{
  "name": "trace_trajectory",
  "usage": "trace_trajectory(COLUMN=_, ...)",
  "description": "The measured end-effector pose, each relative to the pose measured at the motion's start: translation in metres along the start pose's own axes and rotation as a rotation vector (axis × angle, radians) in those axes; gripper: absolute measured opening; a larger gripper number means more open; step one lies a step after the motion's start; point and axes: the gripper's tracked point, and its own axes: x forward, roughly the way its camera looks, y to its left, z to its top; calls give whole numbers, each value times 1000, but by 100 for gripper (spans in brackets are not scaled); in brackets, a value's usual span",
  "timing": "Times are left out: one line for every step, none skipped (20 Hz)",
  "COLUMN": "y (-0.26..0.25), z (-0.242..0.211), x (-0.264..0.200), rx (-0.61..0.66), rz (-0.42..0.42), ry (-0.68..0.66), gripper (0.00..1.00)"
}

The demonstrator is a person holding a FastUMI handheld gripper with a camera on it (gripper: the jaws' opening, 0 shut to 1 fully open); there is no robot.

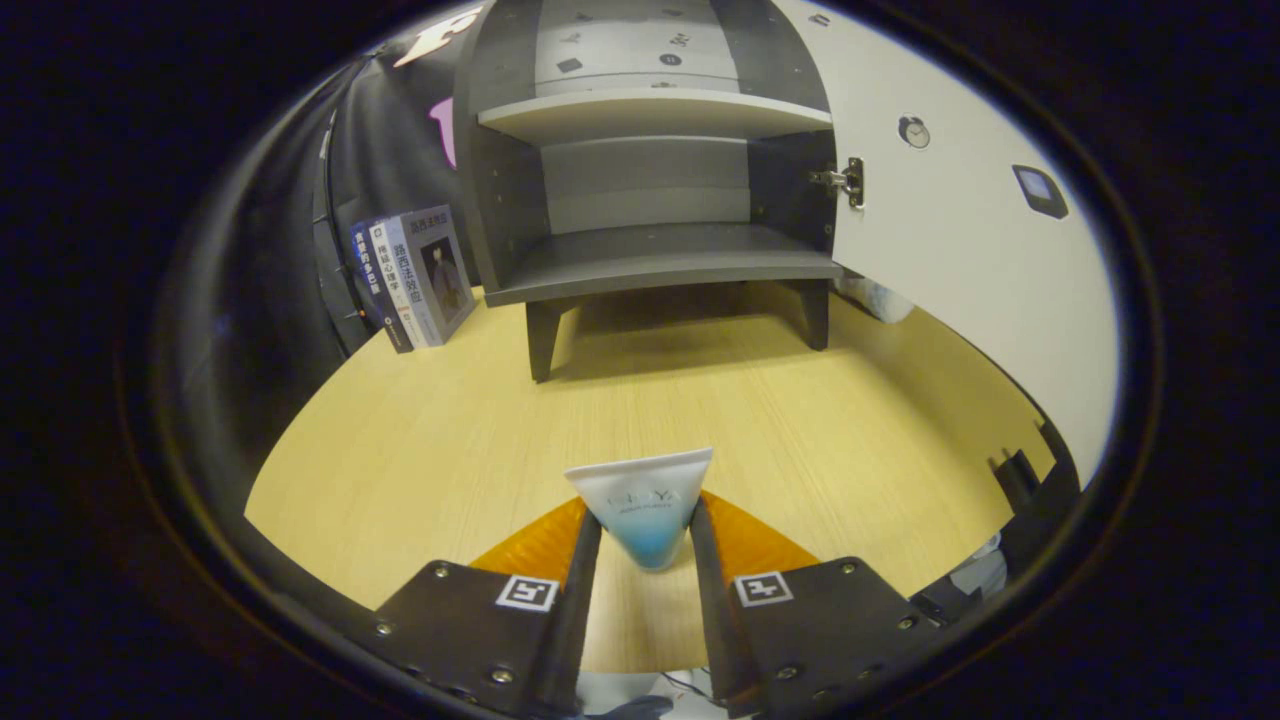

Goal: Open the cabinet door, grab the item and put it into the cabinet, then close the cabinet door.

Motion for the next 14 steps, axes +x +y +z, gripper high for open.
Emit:
trace_trajectory(y=0, z=0, x=0, rx=1, rz=4, ry=-2, gripper=50)
trace_trajectory(y=0, z=0, x=-1, rx=2, rz=4, ry=0, gripper=50)
trace_trajectory(y=0, z=2, x=-3, rx=1, rz=7, ry=-1, gripper=49)
trace_trajectory(y=0, z=6, x=-5, rx=1, rz=7, ry=-7, gripper=50)
trace_trajectory(y=1, z=12, x=-8, rx=-3, rz=10, ry=-13, gripper=50)
trace_trajectory(y=1, z=19, x=-12, rx=-10, rz=13, ry=-18, gripper=50)
trace_trajectory(y=2, z=29, x=-16, rx=-16, rz=19, ry=-25, gripper=50)
trace_trajectory(y=4, z=43, x=-21, rx=-19, rz=24, ry=-40, gripper=50)
trace_trajectory(y=4, z=58, x=-26, rx=-20, rz=30, ry=-58, gripper=50)
trace_trajectory(y=5, z=76, x=-32, rx=-22, rz=34, ry=-74, gripper=49)
trace_trajectory(y=5, z=93, x=-37, rx=-25, rz=36, ry=-89, gripper=49)
trace_trajectory(y=4, z=111, x=-43, rx=-30, rz=37, ry=-103, gripper=49)
trace_trajectory(y=3, z=133, x=-48, rx=-30, rz=36, ry=-125, gripper=50)
trace_trajectory(y=3, z=154, x=-55, rx=-34, rz=43, ry=-144, gripper=49)
